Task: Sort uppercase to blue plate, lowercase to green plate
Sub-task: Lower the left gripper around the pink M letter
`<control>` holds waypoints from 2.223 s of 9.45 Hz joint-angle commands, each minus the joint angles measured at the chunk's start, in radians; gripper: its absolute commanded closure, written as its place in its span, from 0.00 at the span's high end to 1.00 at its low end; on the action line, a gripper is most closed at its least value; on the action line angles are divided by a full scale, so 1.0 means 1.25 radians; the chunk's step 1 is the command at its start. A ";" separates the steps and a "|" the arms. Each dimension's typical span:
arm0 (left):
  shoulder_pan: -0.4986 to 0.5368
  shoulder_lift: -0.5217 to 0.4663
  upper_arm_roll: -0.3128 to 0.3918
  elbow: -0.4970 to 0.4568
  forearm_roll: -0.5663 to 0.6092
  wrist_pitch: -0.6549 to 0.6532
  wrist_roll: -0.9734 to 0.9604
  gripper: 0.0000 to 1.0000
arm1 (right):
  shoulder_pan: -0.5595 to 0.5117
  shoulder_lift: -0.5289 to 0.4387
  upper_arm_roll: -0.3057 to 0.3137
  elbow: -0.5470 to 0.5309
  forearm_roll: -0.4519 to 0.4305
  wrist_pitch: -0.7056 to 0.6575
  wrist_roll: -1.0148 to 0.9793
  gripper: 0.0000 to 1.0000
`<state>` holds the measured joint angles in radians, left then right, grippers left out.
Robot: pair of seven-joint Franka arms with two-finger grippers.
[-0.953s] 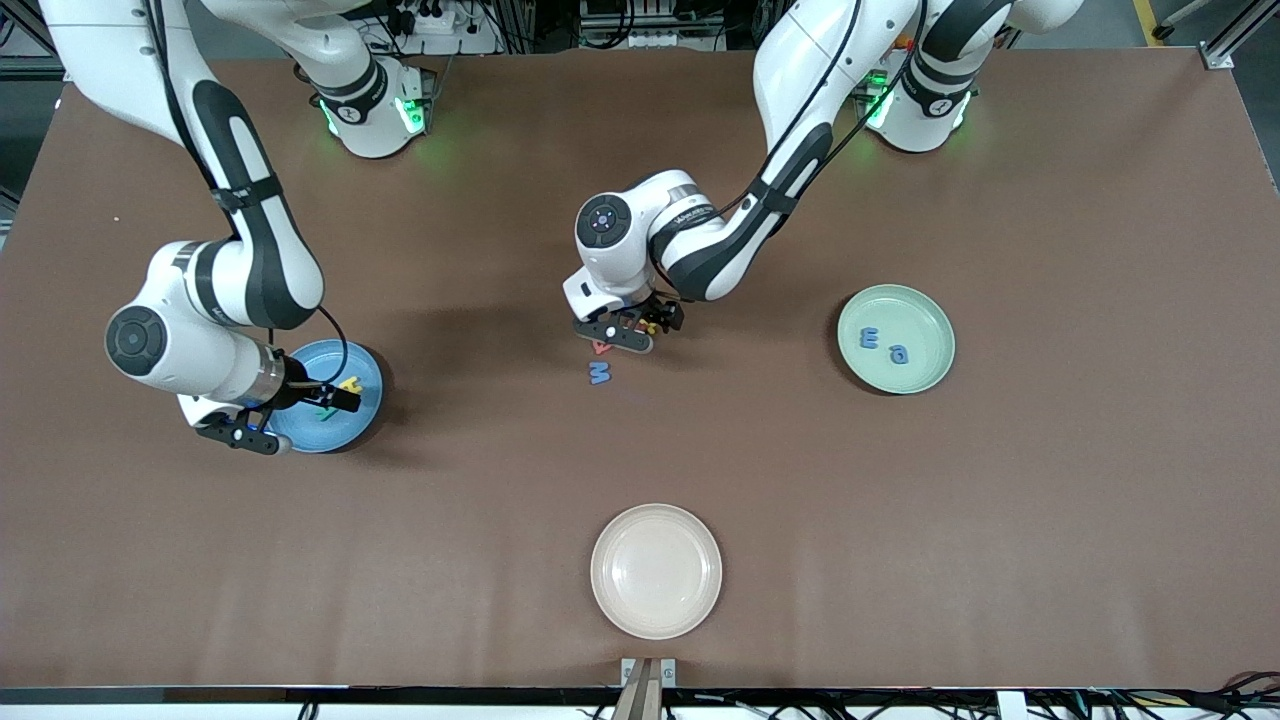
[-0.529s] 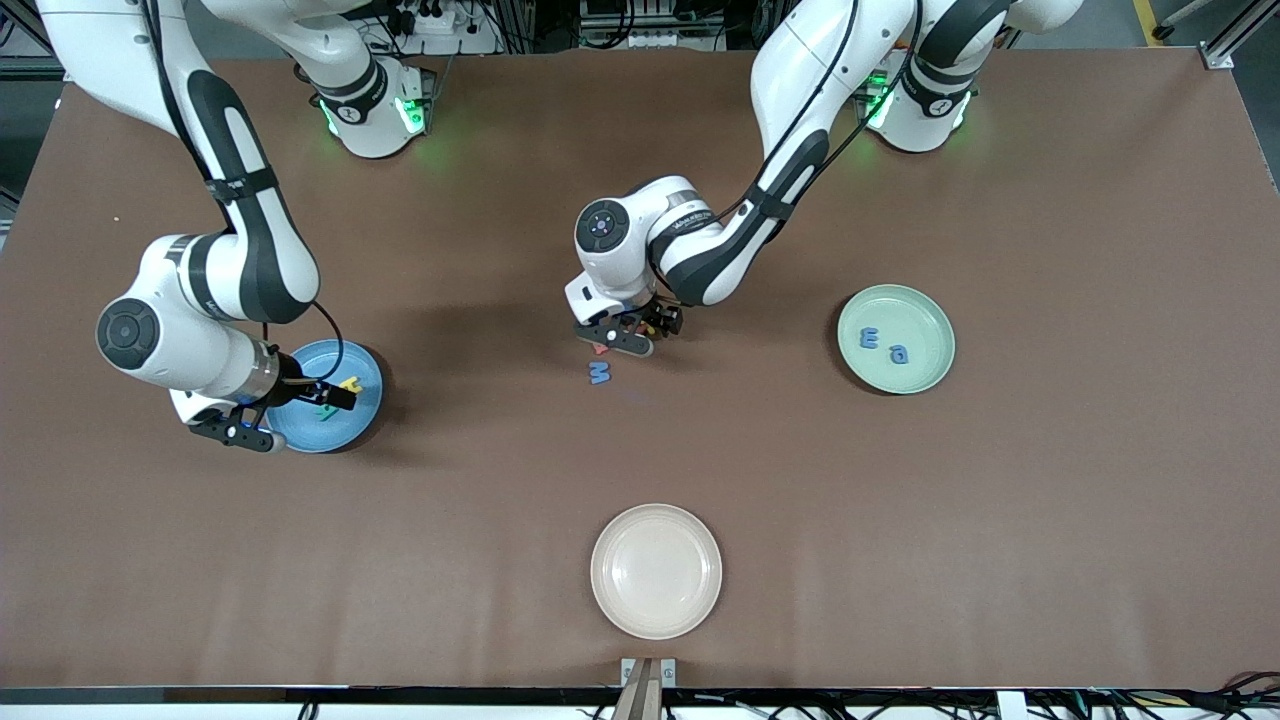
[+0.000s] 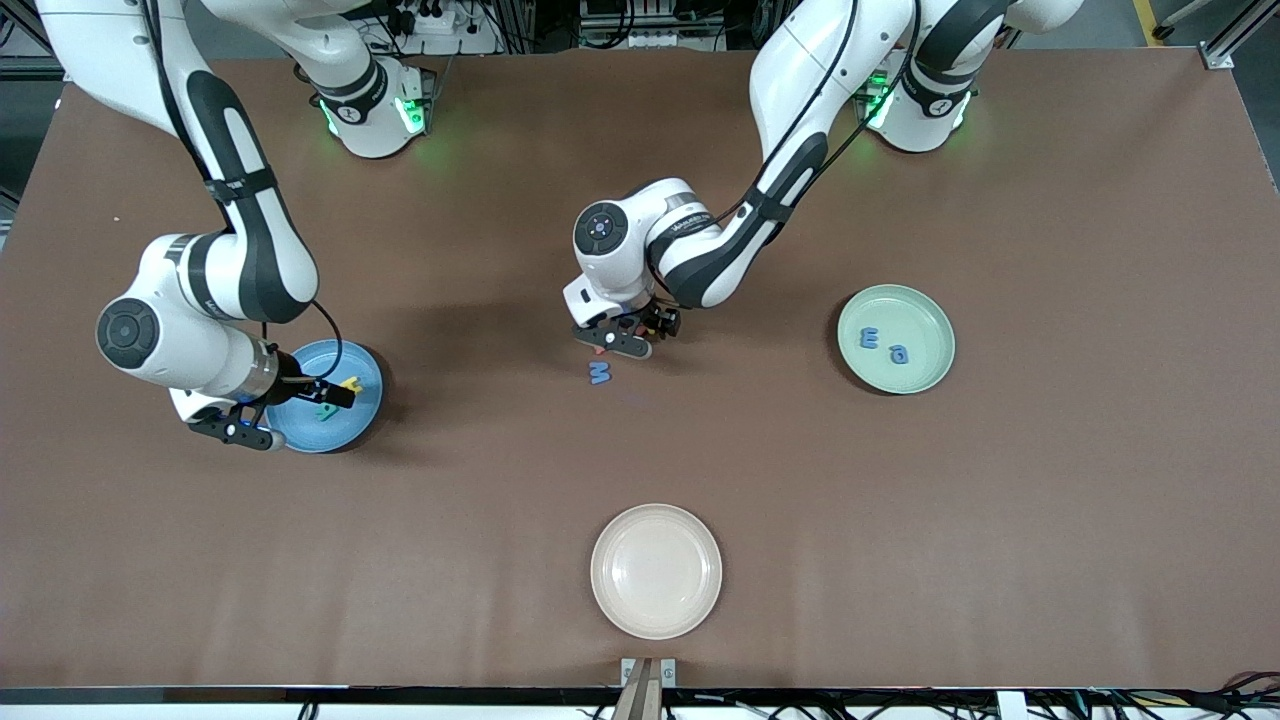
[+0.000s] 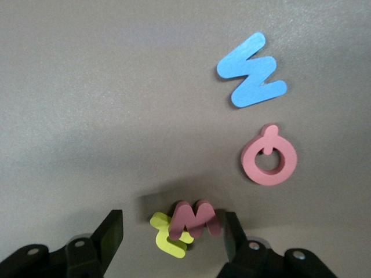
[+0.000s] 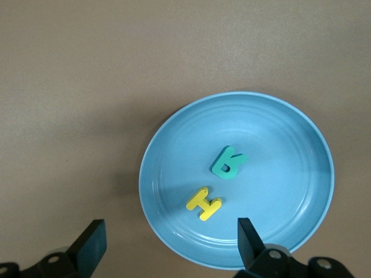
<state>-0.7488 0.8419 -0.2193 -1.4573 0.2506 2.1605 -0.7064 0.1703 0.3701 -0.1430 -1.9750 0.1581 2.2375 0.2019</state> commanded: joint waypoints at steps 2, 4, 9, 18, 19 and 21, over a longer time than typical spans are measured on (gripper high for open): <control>-0.002 0.022 -0.004 0.041 0.016 -0.024 -0.010 0.78 | -0.002 -0.026 0.001 -0.029 -0.012 -0.001 -0.001 1.00; -0.004 0.022 -0.010 0.041 0.017 -0.042 -0.010 0.71 | 0.001 -0.026 0.001 -0.029 -0.012 -0.001 -0.001 1.00; -0.004 0.022 -0.026 0.047 0.014 -0.055 -0.028 0.68 | -0.004 -0.030 0.000 -0.029 -0.012 -0.002 -0.009 1.00; -0.006 0.054 -0.026 0.083 0.020 -0.055 -0.028 0.58 | -0.002 -0.030 0.000 -0.023 -0.021 0.004 -0.009 1.00; -0.006 0.054 -0.025 0.083 0.020 -0.055 -0.028 0.58 | -0.001 -0.030 0.000 -0.020 -0.021 0.004 -0.008 1.00; -0.006 0.053 -0.026 0.083 0.019 -0.056 -0.028 0.45 | -0.001 -0.026 0.000 -0.020 -0.021 0.019 -0.009 1.00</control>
<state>-0.7499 0.8882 -0.2459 -1.3861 0.2506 2.1115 -0.7132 0.1701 0.3640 -0.1437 -1.9817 0.1506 2.2532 0.1924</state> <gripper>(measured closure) 0.441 0.000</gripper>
